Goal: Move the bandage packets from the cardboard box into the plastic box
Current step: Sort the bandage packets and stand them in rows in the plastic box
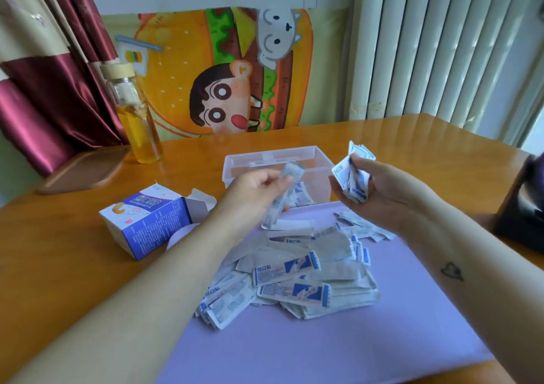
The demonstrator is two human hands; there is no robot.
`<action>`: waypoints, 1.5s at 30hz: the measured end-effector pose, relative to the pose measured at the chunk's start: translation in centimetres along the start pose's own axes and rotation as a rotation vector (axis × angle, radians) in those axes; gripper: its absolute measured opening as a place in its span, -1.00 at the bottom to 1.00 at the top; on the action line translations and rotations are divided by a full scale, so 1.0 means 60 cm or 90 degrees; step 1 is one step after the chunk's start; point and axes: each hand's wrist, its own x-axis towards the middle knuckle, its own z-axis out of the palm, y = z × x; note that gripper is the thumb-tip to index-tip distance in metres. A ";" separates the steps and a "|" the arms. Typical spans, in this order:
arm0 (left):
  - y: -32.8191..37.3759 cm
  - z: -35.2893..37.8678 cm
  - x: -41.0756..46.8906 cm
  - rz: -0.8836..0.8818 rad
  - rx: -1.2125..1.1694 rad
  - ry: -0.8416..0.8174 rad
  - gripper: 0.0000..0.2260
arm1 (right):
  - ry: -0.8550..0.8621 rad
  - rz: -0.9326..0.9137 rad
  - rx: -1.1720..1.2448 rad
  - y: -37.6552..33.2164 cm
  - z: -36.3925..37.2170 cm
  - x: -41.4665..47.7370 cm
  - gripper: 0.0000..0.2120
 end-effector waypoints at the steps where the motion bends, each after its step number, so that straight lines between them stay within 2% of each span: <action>1: 0.010 0.013 0.012 0.050 0.093 -0.027 -0.85 | 0.005 -0.005 0.015 -0.010 -0.004 -0.005 -0.92; 4: 0.032 0.070 0.052 0.154 0.292 -0.127 -0.74 | 0.021 -0.016 0.036 -0.032 -0.027 -0.021 -0.87; 7: 0.042 0.128 0.084 0.209 0.422 -0.253 -0.76 | 0.032 -0.020 0.020 -0.048 -0.049 -0.035 -0.88; 11: 0.039 0.189 0.107 0.202 0.579 -0.355 -0.77 | 0.050 -0.029 0.028 -0.066 -0.073 -0.054 -0.90; 14: 0.027 0.206 0.110 0.180 0.639 -0.410 -0.75 | 0.054 -0.032 0.033 -0.075 -0.086 -0.061 -0.92; 17: 0.020 0.208 0.110 0.178 0.636 -0.379 -0.77 | 0.047 -0.031 0.032 -0.078 -0.094 -0.064 -0.92; 20: 0.038 0.197 0.104 0.211 0.543 -0.258 -0.85 | 0.002 -0.047 -0.013 -0.070 -0.094 -0.061 -0.91; 22: 0.058 0.185 0.096 0.180 0.351 -0.184 -0.79 | -0.040 -0.075 -0.106 -0.061 -0.090 -0.060 -0.91; 24: 0.079 0.167 0.076 0.062 0.065 -0.152 -0.75 | -0.106 -0.095 -0.224 -0.051 -0.083 -0.061 -0.88; 26: 0.094 0.143 0.044 -0.026 -0.126 -0.169 -0.72 | -0.146 -0.135 -0.463 -0.046 -0.080 -0.065 -0.88; 27: 0.095 0.131 0.027 -0.024 -0.128 -0.179 -0.71 | -0.153 -0.170 -0.638 -0.048 -0.082 -0.070 -0.90; 29: 0.093 0.108 -0.013 0.044 0.019 -0.205 -0.70 | -0.182 -0.228 -0.982 -0.056 -0.085 -0.086 -0.88; 31: 0.090 0.096 -0.058 0.100 0.191 -0.238 -0.69 | -0.247 -0.222 -1.164 -0.055 -0.087 -0.110 -0.83; 35: 0.072 0.102 -0.131 0.140 0.404 -0.271 -0.68 | -0.322 -0.215 -1.277 -0.020 -0.096 -0.145 -0.86; 38: 0.056 0.103 -0.157 0.147 0.454 -0.240 -0.66 | -0.324 -0.259 -1.283 0.013 -0.104 -0.156 -0.89; 42: 0.038 0.103 -0.169 0.145 0.541 -0.229 -0.84 | -0.325 -0.273 -1.293 0.044 -0.111 -0.162 -0.76; 44: 0.031 0.103 -0.173 0.153 0.585 -0.222 -0.92 | -0.326 -0.286 -1.333 0.044 -0.115 -0.165 -0.90; 45: 0.028 0.102 -0.175 0.152 0.597 -0.218 -0.93 | -0.321 -0.279 -1.364 0.038 -0.116 -0.168 -0.88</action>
